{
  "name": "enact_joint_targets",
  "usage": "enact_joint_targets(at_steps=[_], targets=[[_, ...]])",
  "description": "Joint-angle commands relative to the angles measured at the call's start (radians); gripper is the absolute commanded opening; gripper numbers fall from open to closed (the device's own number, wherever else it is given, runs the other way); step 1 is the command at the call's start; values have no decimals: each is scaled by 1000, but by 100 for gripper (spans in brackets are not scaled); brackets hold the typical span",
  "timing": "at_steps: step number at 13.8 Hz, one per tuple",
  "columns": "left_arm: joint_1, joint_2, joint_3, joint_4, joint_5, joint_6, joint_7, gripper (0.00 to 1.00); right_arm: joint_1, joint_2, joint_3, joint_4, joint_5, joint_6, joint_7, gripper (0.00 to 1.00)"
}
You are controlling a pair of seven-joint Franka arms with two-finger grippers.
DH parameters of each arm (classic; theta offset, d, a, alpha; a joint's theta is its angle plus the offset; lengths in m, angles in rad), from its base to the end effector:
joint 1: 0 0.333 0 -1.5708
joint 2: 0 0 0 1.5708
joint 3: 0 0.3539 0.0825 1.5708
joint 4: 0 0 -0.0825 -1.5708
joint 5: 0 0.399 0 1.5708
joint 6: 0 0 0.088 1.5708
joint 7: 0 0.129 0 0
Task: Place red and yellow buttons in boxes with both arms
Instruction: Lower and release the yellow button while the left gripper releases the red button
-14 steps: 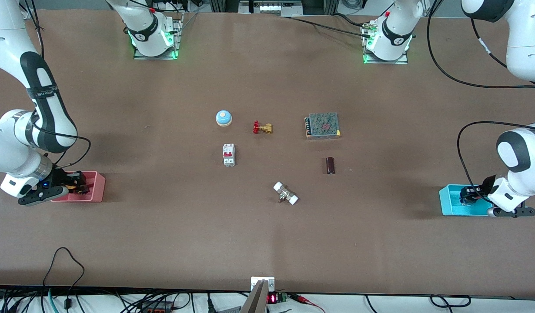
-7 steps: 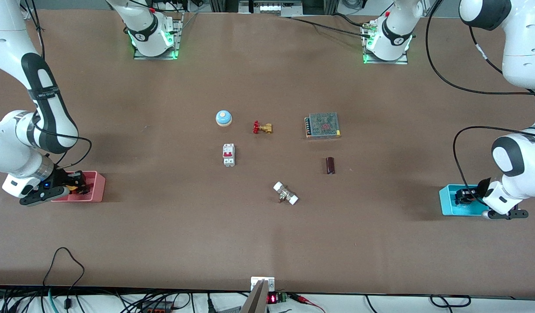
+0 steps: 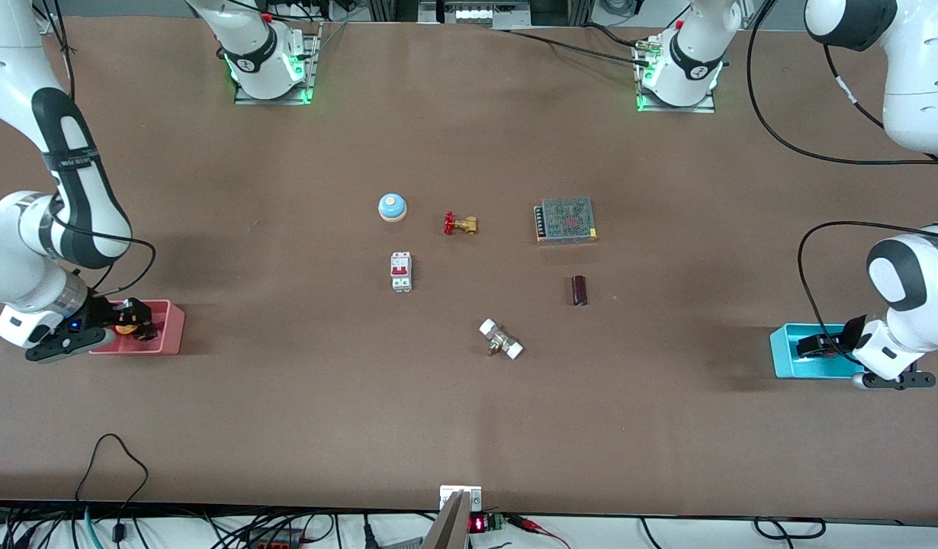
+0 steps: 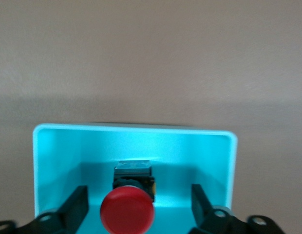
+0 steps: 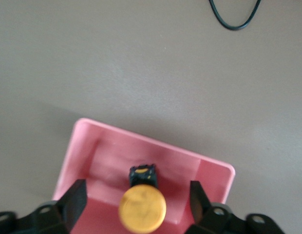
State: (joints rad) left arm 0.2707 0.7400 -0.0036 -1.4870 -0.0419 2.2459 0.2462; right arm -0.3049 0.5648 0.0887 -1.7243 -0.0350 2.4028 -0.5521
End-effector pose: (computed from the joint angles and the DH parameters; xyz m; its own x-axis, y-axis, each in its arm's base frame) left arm 0.7300 0.1983 0.2334 0.9985 0.0481 0.0265 0.0473 -0.9984 0.0300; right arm 0.6977 -0.1610 0.2704 0.9349 0.3374 0.1098 0.3347 -0.9414 0.0429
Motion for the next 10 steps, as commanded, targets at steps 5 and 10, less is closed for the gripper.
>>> enact_joint_targets(at_steps=[5, 10], targets=[[-188, -355, 5, -147, -13, -186, -42, 100, 65, -412, 11, -14, 46, -394, 134, 100], [-275, -513, 17, -142, -9, -343, -232, 100, 177, -615, 14, 12, 44, -603, 354, 100]])
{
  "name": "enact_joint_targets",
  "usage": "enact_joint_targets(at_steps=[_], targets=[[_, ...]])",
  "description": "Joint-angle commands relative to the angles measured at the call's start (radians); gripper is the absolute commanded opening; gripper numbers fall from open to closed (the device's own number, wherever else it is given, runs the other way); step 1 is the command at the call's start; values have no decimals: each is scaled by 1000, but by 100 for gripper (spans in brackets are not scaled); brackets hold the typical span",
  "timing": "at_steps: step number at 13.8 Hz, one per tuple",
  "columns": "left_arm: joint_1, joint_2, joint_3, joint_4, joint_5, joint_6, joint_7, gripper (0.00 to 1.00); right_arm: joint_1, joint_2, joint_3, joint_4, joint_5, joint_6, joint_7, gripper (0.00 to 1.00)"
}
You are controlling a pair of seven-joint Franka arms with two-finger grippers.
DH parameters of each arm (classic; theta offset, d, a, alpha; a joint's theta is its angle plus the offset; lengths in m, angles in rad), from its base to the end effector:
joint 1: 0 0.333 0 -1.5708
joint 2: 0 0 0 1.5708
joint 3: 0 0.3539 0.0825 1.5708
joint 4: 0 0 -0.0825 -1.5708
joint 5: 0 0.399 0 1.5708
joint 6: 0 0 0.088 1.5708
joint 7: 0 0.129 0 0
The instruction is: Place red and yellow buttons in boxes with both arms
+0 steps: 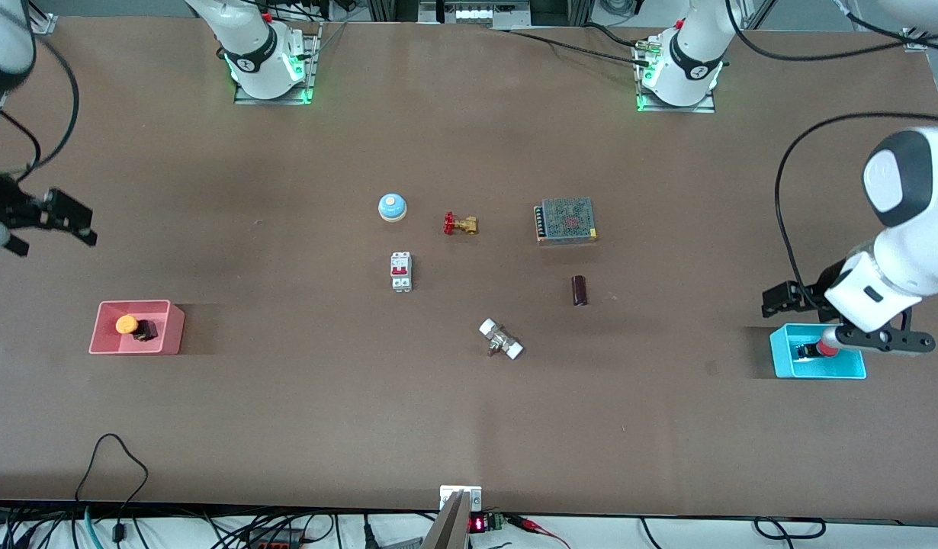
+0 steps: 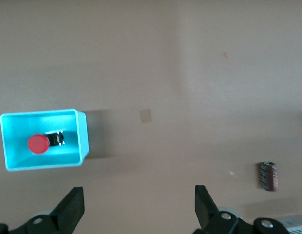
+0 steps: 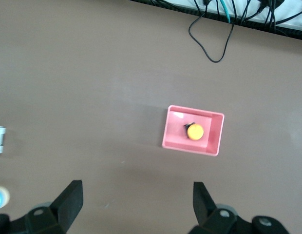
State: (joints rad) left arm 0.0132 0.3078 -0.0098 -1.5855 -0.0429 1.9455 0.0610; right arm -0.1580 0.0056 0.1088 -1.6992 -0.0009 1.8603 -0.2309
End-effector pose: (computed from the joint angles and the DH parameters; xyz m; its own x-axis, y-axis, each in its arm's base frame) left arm 0.6851 -0.0007 0.4729 0.9977 -0.0412 0.0544 -0.0435 -0.9982 0.0404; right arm 0.5971 -0.0297 0.6011 0.9718 0.1814 0.1507 0.1781 -0.9834 0.0357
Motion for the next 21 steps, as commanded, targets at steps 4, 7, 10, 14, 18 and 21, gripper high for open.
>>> enact_joint_targets(at_steps=[4, 7, 10, 14, 18, 21], targets=[[-9, -157, 30, -16, -2, -132, -113, 100, 109, -32, -107, 120, 58, -342, 38, 100], [4, -216, 30, -11, -2, -174, -119, 100, 189, 11, -172, 145, 50, -340, 38, 100], [19, -216, 30, 9, -3, -174, -121, 100, 201, 11, -172, 130, 45, -337, 38, 100], [22, -220, 21, 9, 0, -207, -129, 100, 210, 8, -162, 122, 33, -343, 38, 100], [19, -220, 13, 9, 15, -241, -129, 100, 219, 4, -162, 112, 19, -339, 38, 100], [19, -225, 13, 9, 17, -255, -129, 100, 215, 4, -167, 111, 21, -336, 38, 100]])
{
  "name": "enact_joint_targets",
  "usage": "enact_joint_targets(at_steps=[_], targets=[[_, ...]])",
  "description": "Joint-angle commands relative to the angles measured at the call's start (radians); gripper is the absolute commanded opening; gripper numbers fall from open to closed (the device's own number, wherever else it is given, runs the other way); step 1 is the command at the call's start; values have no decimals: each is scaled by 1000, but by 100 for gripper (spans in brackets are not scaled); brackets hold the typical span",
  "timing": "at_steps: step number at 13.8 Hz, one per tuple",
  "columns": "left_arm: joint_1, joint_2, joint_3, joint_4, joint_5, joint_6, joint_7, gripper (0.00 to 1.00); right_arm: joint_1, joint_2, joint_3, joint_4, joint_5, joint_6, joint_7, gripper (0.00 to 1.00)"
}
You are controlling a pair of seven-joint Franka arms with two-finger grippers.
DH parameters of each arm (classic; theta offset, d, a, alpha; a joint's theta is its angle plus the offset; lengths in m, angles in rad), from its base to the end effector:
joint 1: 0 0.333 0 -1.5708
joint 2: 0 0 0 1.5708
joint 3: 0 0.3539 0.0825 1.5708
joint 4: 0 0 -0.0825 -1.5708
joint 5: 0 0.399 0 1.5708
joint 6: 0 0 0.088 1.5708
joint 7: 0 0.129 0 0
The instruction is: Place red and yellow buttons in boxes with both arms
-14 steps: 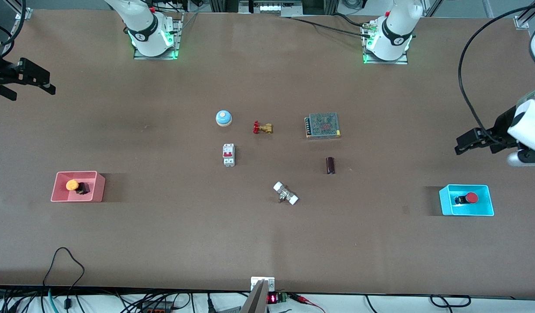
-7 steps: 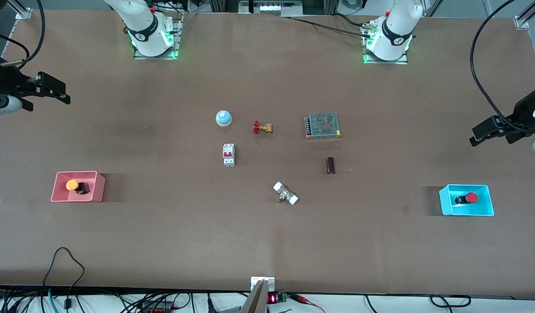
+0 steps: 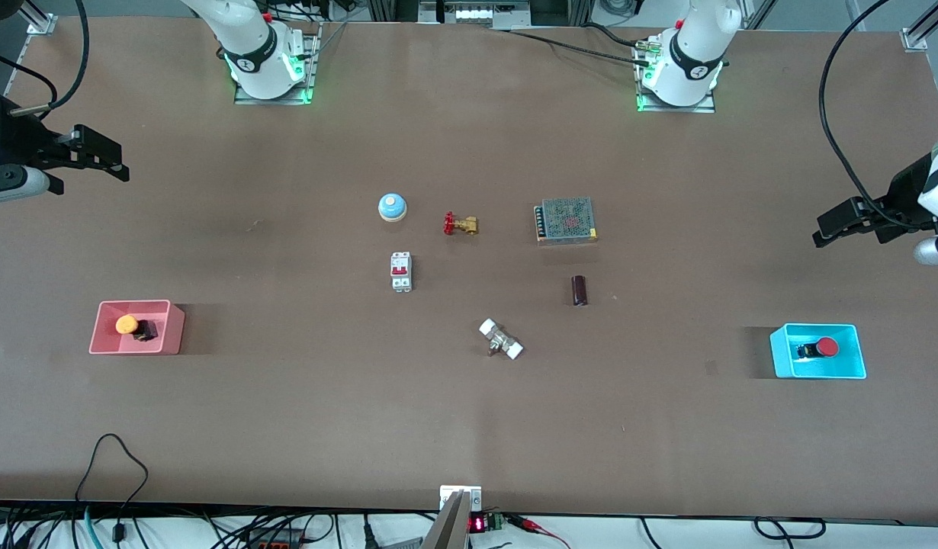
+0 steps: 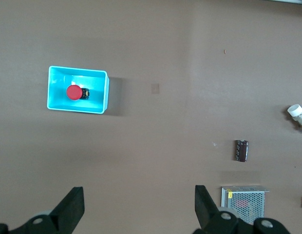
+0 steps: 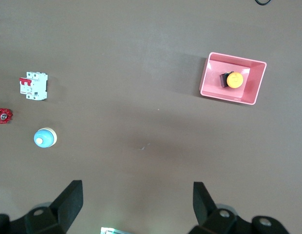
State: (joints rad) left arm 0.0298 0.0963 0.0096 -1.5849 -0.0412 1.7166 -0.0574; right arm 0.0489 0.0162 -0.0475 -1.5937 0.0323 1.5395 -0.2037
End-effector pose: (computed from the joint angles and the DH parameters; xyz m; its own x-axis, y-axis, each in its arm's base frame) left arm 0.6140 0.0192 0.5897 0.9942 0.1025 0.0329 0.1010 -0.9940 0.0420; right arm 0.5688 0.0053 0.6176 0.9769 0.2045 -0.0625 0.2019 -0.9784 -0.0451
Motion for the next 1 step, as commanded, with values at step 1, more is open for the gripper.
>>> enact_joint_targets(at_steps=[1], targets=[[2, -15, -6, 8, 15, -26, -10, 100, 6, -7, -11, 5, -14, -13, 10, 100]])
